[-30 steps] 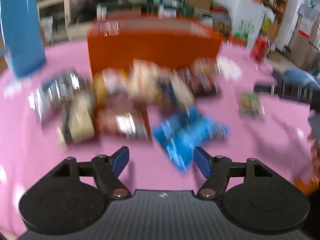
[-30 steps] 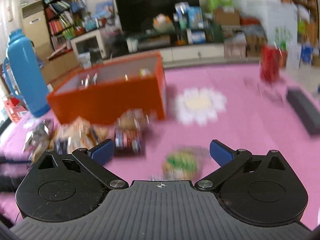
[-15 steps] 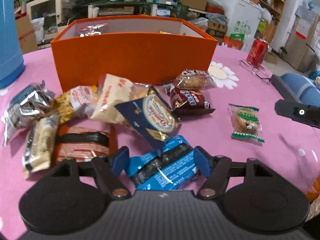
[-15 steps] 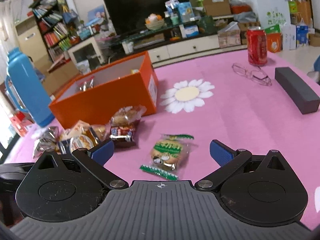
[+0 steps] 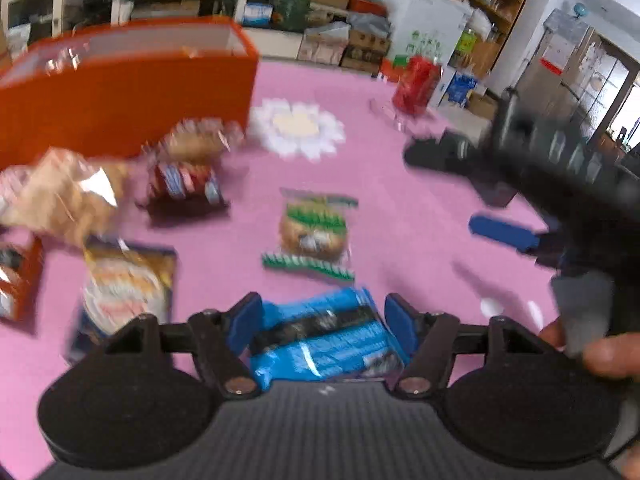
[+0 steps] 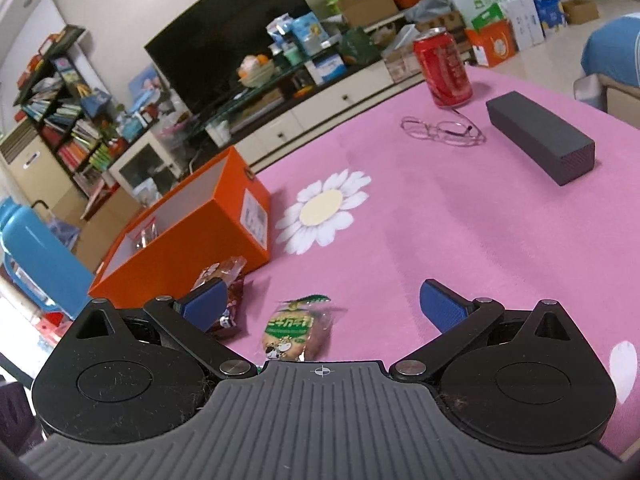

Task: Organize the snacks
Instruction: 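Move both open tools back toward the remaining snack pile, then grasp the blue packet with the right tool while the left grasps the silver-and-black bar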

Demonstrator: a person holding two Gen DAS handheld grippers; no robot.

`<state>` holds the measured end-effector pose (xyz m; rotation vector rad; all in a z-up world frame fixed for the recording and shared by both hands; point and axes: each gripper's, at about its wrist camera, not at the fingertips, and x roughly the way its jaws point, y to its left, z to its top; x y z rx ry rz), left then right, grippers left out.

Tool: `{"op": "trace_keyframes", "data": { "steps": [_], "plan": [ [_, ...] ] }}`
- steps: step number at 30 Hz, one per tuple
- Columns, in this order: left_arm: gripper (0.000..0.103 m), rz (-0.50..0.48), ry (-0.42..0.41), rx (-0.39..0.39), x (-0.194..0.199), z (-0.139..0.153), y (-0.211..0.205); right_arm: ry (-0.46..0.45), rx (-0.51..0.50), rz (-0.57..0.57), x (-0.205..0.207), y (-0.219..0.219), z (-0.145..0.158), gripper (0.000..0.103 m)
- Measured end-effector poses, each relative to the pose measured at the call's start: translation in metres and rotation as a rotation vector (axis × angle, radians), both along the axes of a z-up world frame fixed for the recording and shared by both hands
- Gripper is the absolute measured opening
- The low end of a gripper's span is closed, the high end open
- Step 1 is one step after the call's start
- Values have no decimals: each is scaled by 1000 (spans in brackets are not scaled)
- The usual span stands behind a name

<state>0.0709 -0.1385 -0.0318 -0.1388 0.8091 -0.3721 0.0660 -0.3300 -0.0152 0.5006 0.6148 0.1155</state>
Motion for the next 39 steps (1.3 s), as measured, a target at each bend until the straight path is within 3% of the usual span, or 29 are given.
{"op": "trace_keyframes", "data": {
  "steps": [3,5,7,9,12,16,20,23,24,31,34,39],
  "plan": [
    [71,96,-136,102,-7,28,52,-1,-1,6,0,1,-1,93],
    [71,192,-164,195,-7,36,98,6,6,15,2,1,-2,93],
    [71,287,-139,274,-2,33,145,1,3,29,3,4,-2,93],
    [71,334,-57,320,4,21,181,-4,-19,45,5,11,0,93],
    [71,351,28,273,7,1,216,-7,-38,63,6,20,1,93],
    [72,360,42,179,19,-5,231,0,-84,89,9,32,-1,93],
    [72,373,88,142,41,-16,239,19,-122,117,13,40,-4,93],
    [56,390,96,118,41,-19,244,25,-124,122,16,41,-6,93],
    [47,383,95,112,36,-16,245,24,-123,123,16,40,-6,93],
    [47,321,103,185,-25,-14,221,23,-113,124,12,36,-6,93],
    [49,300,60,260,-47,-19,205,23,-90,118,11,32,-6,93],
    [52,340,21,229,-48,-26,208,47,-113,198,3,39,-9,93]
  ]
}}
